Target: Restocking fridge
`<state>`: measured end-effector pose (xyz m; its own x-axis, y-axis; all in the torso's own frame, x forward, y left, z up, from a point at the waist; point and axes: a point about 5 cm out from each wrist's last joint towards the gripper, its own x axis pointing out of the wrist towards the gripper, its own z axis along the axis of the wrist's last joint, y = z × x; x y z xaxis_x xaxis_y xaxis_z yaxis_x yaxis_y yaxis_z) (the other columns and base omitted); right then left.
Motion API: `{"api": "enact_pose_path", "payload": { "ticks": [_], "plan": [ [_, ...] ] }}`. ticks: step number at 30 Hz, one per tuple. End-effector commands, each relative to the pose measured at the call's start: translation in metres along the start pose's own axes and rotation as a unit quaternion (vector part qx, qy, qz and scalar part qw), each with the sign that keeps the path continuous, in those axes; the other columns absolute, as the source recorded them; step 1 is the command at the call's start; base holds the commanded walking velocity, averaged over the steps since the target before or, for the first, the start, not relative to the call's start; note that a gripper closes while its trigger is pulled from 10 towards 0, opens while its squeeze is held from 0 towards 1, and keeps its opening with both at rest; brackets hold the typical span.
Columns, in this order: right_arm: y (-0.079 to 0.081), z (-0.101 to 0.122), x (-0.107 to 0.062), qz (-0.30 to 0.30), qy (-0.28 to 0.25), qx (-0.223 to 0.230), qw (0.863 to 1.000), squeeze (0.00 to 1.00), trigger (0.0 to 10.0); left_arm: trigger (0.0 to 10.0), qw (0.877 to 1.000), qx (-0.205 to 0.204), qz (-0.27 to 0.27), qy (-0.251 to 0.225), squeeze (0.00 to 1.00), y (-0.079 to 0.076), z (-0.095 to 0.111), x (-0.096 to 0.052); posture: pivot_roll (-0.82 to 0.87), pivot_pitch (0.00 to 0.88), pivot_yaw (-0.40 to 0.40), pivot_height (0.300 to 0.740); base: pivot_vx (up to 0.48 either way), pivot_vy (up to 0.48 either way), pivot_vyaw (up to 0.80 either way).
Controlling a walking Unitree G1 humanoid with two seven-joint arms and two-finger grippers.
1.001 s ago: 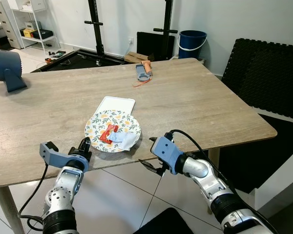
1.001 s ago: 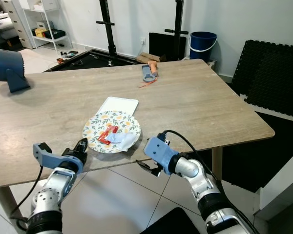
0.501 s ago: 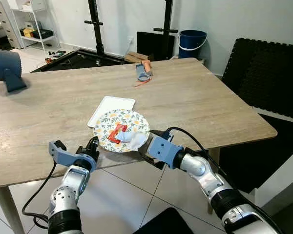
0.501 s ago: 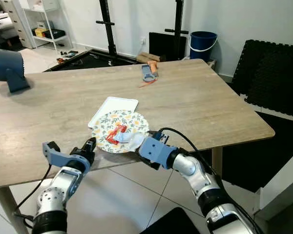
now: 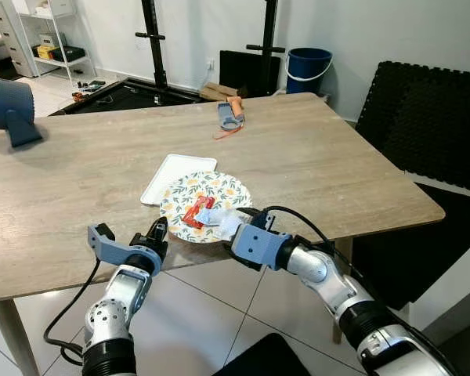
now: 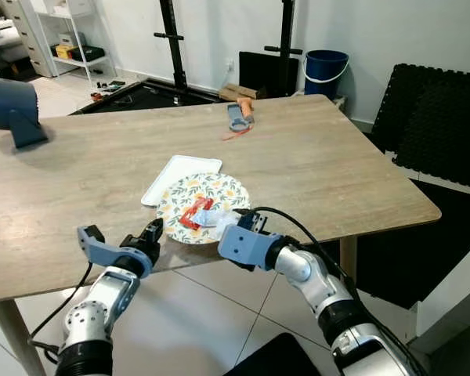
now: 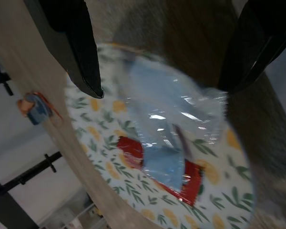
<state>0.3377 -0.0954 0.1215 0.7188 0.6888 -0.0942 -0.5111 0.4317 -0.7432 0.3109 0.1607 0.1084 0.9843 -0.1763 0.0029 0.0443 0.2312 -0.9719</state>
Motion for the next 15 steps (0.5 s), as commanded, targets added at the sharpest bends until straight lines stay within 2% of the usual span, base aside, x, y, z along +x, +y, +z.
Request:
{"api": "enact_pose_path", "payload": {
  "ticks": [1,6,7,8,9,15],
  "plan": [
    [-0.002,0.003,0.002,-0.003,-0.007,-0.021,1.0,0.0,10.0,10.0,1.0,-0.023,-0.013,0.008,0.0,-0.005,-0.011,-0.001,0.0,0.071,0.035,0.74,0.0,0.0,0.0],
    [-0.007,0.003,0.002,-0.018,-0.006,-0.035,0.999,0.0,10.0,10.0,0.999,-0.033,-0.016,0.018,0.0,-0.008,-0.019,-0.001,0.0,0.07,0.036,0.74,0.0,0.0,0.0],
    [-0.008,0.003,0.003,-0.02,-0.004,-0.038,0.999,0.0,9.2,10.0,0.999,-0.033,-0.018,0.022,0.0,-0.009,-0.021,-0.001,0.0,0.07,0.036,0.74,0.0,0.0,0.0],
    [-0.008,0.003,0.003,-0.023,-0.004,-0.042,0.999,0.0,1.9,10.0,0.999,-0.037,-0.02,0.025,0.0,-0.01,-0.023,-0.001,0.0,0.07,0.036,0.74,0.0,0.0,0.0],
    [-0.008,0.003,0.003,-0.025,-0.004,-0.045,0.999,0.0,0.0,10.0,0.999,-0.038,-0.022,0.029,0.0,-0.011,-0.026,-0.001,0.01,0.071,0.035,0.74,0.0,0.0,0.0],
    [-0.01,0.004,0.004,-0.033,-0.007,-0.055,0.998,0.0,0.0,10.0,0.998,-0.048,-0.025,0.039,0.0,-0.014,-0.033,-0.002,0.01,0.069,0.034,0.74,0.0,0.0,0.0]
  ]
}}
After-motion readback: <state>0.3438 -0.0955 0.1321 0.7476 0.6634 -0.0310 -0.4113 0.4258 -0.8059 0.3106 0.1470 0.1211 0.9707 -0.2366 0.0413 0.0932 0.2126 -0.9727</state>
